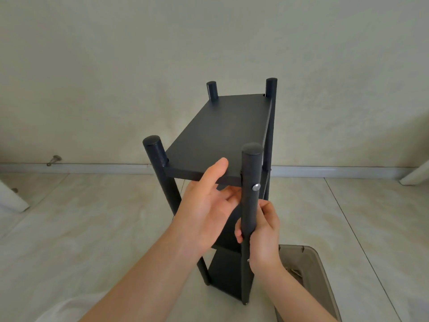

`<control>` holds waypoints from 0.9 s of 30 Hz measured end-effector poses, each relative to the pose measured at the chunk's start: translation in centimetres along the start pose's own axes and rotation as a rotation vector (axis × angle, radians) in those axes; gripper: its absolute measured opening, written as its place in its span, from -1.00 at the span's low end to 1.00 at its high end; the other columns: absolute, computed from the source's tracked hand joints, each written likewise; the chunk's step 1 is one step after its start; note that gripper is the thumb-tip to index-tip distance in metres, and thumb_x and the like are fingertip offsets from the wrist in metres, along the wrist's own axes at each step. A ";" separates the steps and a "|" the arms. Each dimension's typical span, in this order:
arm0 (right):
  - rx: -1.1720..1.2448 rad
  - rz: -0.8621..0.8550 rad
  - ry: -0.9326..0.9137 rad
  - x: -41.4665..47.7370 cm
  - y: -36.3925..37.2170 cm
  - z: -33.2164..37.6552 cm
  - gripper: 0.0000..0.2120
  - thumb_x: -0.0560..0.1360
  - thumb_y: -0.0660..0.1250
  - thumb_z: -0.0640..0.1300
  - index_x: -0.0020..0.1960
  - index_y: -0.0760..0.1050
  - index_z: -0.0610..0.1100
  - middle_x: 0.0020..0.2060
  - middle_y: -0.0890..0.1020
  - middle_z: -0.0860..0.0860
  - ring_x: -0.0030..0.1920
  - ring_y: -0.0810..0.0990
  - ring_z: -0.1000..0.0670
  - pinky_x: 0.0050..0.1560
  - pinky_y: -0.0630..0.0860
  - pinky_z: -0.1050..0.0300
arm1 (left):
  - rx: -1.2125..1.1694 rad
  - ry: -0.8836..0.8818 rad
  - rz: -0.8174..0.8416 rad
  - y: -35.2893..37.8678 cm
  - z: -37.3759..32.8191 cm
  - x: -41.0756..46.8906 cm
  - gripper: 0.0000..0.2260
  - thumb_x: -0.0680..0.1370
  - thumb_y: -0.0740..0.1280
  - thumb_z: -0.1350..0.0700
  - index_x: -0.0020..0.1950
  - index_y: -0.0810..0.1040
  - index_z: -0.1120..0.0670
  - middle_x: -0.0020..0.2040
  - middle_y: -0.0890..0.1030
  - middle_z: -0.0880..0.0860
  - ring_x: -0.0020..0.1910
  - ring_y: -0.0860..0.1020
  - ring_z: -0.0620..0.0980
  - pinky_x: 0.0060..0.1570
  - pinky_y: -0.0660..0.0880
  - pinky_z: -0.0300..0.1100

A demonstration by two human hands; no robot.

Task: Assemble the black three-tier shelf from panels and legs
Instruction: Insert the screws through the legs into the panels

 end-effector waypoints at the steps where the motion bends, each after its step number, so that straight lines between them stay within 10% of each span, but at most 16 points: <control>1: -0.020 0.020 0.003 -0.4 0.7 0.1 -0.80 0.70 0.03 -0.14 0.01 0.40 -0.12 -0.43 0.46 -0.18 -0.59 0.42 0.00 -0.58 0.38 0.18 | -0.009 0.002 -0.009 -0.5 -0.5 -0.5 -0.47 0.41 0.50 0.03 0.36 0.52 0.06 0.33 0.57 0.20 0.28 0.60 0.18 0.05 0.63 -0.01; 10: -0.174 0.167 0.061 -2.4 7.6 -0.2 -0.89 0.69 0.10 -0.10 0.04 0.38 -0.05 -0.36 0.54 -0.08 -0.56 0.49 0.06 -0.57 0.39 0.28 | -0.151 0.132 -0.120 -6.7 -6.0 -5.0 -0.43 0.49 0.42 -0.03 0.44 0.40 0.14 0.21 0.67 0.19 0.18 0.66 0.16 -0.01 0.65 0.01; 22: -0.322 0.310 0.091 -4.4 14.5 -2.7 -0.96 0.67 0.15 -0.05 0.05 0.35 0.08 -0.20 0.55 -0.11 -0.40 0.59 0.03 -0.50 0.45 0.29 | -0.354 0.362 -0.305 -15.2 -8.6 -9.5 -0.74 0.56 0.36 -0.02 0.04 0.76 0.10 0.15 0.71 0.09 0.13 0.68 0.08 -0.01 0.64 -0.03; 27: -0.342 0.323 0.063 -4.8 15.3 -3.3 -0.97 0.67 0.14 -0.05 0.06 0.35 0.07 -0.30 0.54 -0.05 -0.49 0.56 0.07 -0.49 0.46 0.25 | -0.384 0.388 -0.362 -16.4 -8.5 -10.2 -0.58 0.53 0.36 -0.05 0.32 0.55 0.12 0.18 0.69 0.11 0.14 0.68 0.09 -0.04 0.65 -0.02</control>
Point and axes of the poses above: each hand's wrist, its own x-axis towards the middle knuckle, its own y-axis out of the palm, z = x × y, the point moved 7 cm from there along x, towards the middle knuckle
